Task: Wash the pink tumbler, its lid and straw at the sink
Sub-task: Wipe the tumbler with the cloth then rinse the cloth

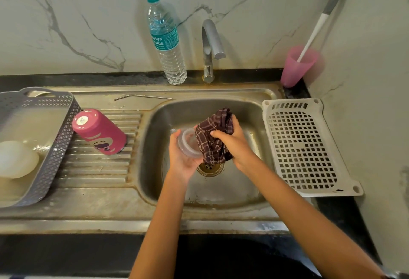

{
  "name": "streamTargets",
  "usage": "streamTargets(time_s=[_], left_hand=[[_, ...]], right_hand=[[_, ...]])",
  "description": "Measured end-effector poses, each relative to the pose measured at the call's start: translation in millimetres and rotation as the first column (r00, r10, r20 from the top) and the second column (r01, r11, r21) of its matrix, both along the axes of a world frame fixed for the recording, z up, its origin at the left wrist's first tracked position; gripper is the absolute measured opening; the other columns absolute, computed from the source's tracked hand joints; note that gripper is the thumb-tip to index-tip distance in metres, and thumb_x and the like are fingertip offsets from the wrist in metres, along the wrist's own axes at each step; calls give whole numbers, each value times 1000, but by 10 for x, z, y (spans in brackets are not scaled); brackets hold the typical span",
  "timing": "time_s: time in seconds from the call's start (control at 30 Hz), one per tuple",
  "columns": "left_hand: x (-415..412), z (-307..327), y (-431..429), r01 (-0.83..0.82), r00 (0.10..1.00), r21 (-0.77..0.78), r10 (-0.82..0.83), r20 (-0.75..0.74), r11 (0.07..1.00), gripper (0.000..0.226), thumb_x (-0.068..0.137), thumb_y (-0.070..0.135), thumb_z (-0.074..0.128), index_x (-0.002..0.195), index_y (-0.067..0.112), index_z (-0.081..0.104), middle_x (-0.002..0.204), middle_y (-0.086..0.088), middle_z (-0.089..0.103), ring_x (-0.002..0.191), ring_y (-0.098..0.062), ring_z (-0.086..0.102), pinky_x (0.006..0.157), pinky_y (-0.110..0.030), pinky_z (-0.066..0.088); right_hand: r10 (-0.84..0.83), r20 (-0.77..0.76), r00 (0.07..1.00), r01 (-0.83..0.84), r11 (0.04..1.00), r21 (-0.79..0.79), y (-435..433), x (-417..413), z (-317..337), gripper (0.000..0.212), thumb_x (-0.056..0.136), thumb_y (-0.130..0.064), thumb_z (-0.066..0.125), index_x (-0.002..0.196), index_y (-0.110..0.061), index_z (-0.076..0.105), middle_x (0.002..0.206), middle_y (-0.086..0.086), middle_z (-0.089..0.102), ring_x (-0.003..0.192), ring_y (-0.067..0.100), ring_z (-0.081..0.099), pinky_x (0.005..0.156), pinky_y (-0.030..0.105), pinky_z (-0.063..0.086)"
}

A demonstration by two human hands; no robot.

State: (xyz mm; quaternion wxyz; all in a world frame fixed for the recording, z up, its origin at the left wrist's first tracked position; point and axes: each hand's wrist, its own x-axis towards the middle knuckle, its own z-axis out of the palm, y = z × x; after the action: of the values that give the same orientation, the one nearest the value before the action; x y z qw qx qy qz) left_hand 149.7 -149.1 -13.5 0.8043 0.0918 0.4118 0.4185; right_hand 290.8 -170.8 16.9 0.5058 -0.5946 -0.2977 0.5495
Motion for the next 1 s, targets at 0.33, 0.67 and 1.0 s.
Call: streamTargets(time_s=[0.33, 0.67, 1.0], left_hand=[[34, 22, -23, 88, 989, 100, -75, -130, 991, 61, 88, 54, 57, 130, 9, 60, 128, -15, 63, 120, -31, 60, 93, -44, 50], [93, 56, -37, 133, 965, 153, -93, -245, 979, 35, 93, 42, 54, 114, 17, 67, 102, -7, 74, 98, -23, 71, 77, -40, 58], [135, 75, -44, 90, 972, 183, -47, -230, 979, 50, 97, 48, 42, 88, 13, 77, 87, -8, 73, 79, -18, 71, 66, -28, 56]], right_hand=[[188, 919, 346, -590, 806, 57, 5, 61, 8, 39, 81, -16, 69, 119, -21, 61, 123, -9, 59, 107, 14, 51, 88, 27, 46], [317, 914, 252, -618, 780, -100, -11, 81, -20, 59, 73, -13, 77, 128, -22, 57, 107, -3, 54, 98, 18, 55, 83, 34, 51], [351, 264, 898, -349, 935, -54, -50, -57, 151, 10, 75, -13, 68, 85, -17, 69, 80, 2, 72, 76, 13, 67, 69, 28, 53]])
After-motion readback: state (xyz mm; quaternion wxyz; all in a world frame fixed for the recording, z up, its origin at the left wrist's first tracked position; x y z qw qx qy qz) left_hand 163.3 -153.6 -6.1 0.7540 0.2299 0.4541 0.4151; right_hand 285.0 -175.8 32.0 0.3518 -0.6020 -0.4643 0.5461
